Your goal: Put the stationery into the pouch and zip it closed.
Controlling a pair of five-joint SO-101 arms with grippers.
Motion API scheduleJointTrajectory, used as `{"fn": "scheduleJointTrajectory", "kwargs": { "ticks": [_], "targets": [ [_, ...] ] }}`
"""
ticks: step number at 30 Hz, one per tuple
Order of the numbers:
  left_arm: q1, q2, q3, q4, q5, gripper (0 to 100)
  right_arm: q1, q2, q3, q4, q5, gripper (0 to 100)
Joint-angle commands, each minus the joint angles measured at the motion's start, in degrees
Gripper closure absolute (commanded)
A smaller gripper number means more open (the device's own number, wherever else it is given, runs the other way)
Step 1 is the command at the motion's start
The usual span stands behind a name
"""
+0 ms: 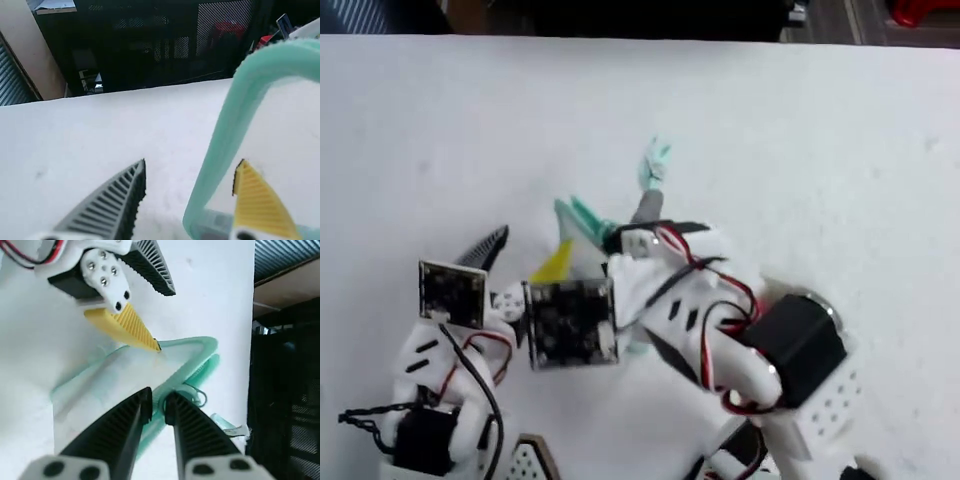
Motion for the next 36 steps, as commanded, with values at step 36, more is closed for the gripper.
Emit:
{"fn": "scheduleJointTrajectory", "kwargs": {
  "ticks": [36],
  "targets": [
    [22.9, 0.0, -13.5, 17.5, -9.8, 73, 9.1, 1.0, 10.6, -7.8, 9.8, 98.1]
  ]
}}
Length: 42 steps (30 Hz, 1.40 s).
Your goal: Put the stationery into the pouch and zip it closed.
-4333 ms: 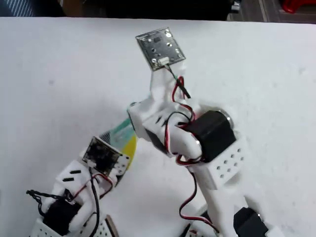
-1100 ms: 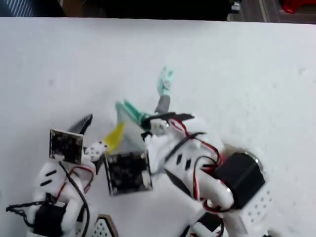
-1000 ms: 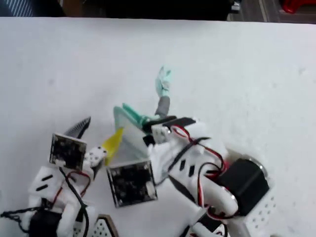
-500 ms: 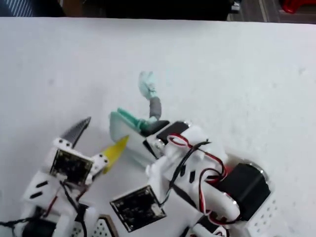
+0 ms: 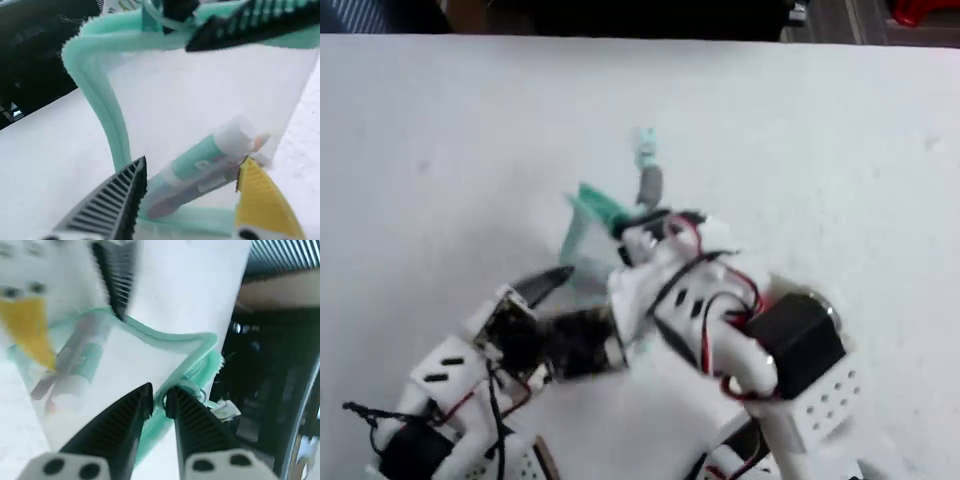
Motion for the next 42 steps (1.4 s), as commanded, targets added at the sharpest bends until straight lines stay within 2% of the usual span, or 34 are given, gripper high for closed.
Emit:
{"fn": "scheduleJointTrajectory", "kwargs": {
  "ticks": [1, 11, 14, 17, 19, 22, 28, 30, 34, 39, 42],
  "targets": [
    [1.7, 0.0, -7.5, 5.0, 0.5, 75, 2.4, 2.4, 4.5, -0.2, -4.1, 98.1],
    [1.7, 0.0, -8.8, 9.6, 0.4, 82, 1.9, 3.0, 4.7, -2.8, -16.4, 97.2],
    [1.5, 0.0, -8.7, 9.6, 0.4, 82, 0.0, 4.4, 4.5, -2.5, -19.7, 90.5],
    [-2.8, 0.0, -9.0, 9.6, 0.4, 82, -1.1, 7.4, 4.0, -2.7, -25.2, 84.9],
    [-6.6, 0.0, -9.0, 9.2, 0.4, 82, -2.2, 10.1, 2.9, -2.4, -25.7, 87.8],
    [-12.0, 0.0, -9.0, 8.1, 0.5, 82, -3.7, 14.2, 0.3, -2.6, -25.2, 99.2],
    [-16.0, 0.0, -8.6, 6.7, 1.0, 82, -3.4, 20.8, -13.6, -2.7, -25.2, 98.1],
    [-16.0, 0.0, -8.6, 6.6, 1.1, 82, -3.1, 22.6, -20.2, -3.6, -24.7, 98.1],
    [-16.1, 0.0, -8.6, 5.2, 1.1, 82, -3.1, 25.7, -29.7, -3.7, -16.0, 98.1],
    [-16.5, 0.0, -8.6, 5.1, 1.1, 82, -2.7, 25.4, -33.5, 5.4, -6.3, 98.1],
    [-19.9, 0.0, -8.1, 5.1, 1.0, 82, -0.3, 22.5, -32.9, 9.1, -1.0, 98.1]
  ]
}}
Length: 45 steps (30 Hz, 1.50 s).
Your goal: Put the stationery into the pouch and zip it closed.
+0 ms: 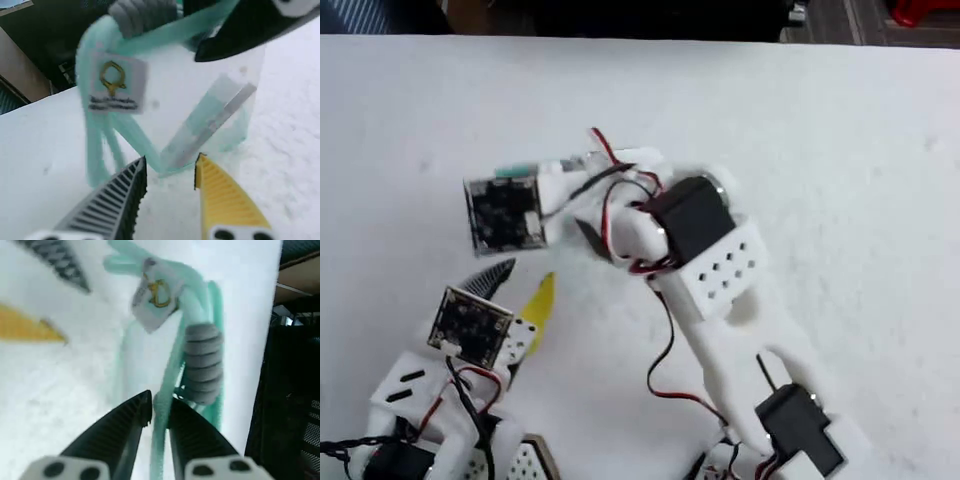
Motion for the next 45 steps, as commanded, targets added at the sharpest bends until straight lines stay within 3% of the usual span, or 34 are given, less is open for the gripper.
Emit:
{"fn": "scheduleJointTrajectory", "kwargs": {
  "ticks": [1, 8, 13, 17, 21, 25, 27, 29, 35, 42, 45],
  "targets": [
    [-4.8, 0.2, -1.4, -1.8, 0.2, 82, 2.9, -5.0, -1.7, 2.2, 5.1, 98.1],
    [-8.6, 0.2, 9.2, -9.6, -1.6, 82, 4.6, -8.7, 8.1, 1.8, 5.7, 98.1],
    [-24.5, 0.2, -5.9, 0.4, -16.7, 82, 6.4, -9.9, 13.7, 1.9, 10.7, 98.1],
    [-29.8, 0.2, -12.5, 0.5, -20.3, 82, 6.8, -11.9, 17.0, 1.7, 14.0, 98.1],
    [-29.8, 0.2, -3.2, -14.6, -19.3, 82, 6.7, -12.8, 17.5, 0.7, 14.0, 98.1],
    [-26.2, 0.2, 12.3, -37.8, -3.8, 82, 7.0, -12.4, 17.6, 0.5, 13.9, 98.1],
    [-23.1, 0.2, 17.2, -44.3, 4.9, 82, 6.8, -12.2, 17.6, 0.4, 13.9, 98.1],
    [-18.5, 0.2, 17.8, -42.6, 7.5, 82, 6.9, -12.2, 17.6, -0.9, 13.5, 98.1],
    [-1.1, 0.2, 14.4, -26.7, 2.5, 82, 7.1, -12.2, 17.6, -6.3, 6.3, 98.1],
    [0.9, 0.2, -2.5, -4.3, 2.5, 82, 7.1, -12.1, 17.7, -7.5, 5.8, 98.1],
    [5.2, 0.2, -2.1, -5.3, 2.1, 82, 6.7, -12.1, 18.1, -7.7, 5.8, 98.1]
  ]
}}
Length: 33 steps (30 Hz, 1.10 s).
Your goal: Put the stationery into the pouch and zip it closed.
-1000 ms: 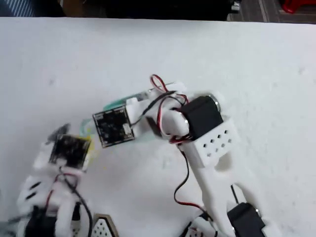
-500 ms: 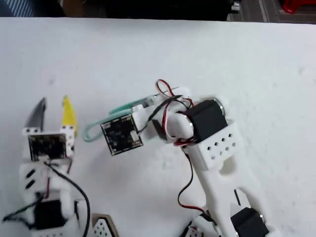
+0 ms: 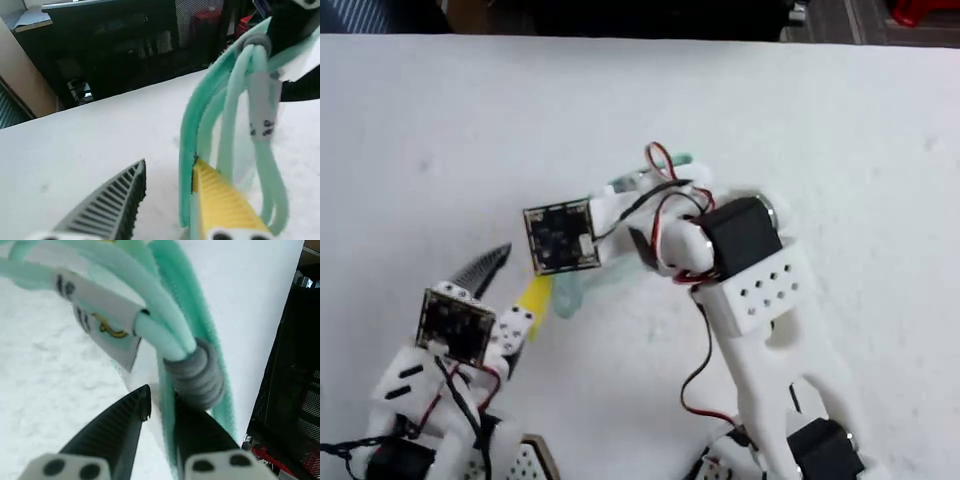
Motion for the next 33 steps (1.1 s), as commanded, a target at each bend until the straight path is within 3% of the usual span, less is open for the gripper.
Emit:
{"fn": "scheduleJointTrajectory", "kwargs": {
  "ticks": [1, 10, 15, 17, 20, 26, 33],
  "targets": [
    [6.5, 0.2, -3.2, 1.4, -0.9, 82, -0.3, -0.4, 0.4, -2.4, -0.6, 98.1],
    [6.4, 0.2, -3.8, 3.3, -1.4, 82, -0.2, -0.7, 3.8, -2.9, -0.6, 98.1],
    [6.5, 0.2, -10.7, 11.4, -10.1, 82, 0.0, -0.9, 3.9, -2.9, -0.6, 98.1],
    [6.5, 0.2, -11.0, 10.6, -11.1, 82, -0.3, -0.9, 4.0, -2.9, -0.6, 98.1],
    [6.5, 0.2, -7.6, 6.2, -11.3, 81, -1.2, -1.0, 3.8, -2.9, -0.6, 98.1],
    [6.5, 0.2, 4.6, -5.1, -8.6, 70, -1.5, -1.0, 3.8, -2.6, -0.6, 98.1],
    [6.3, 0.2, 12.7, -18.9, -4.0, 70, -1.5, -1.1, 3.8, -2.7, -0.6, 98.1]
  ]
}}
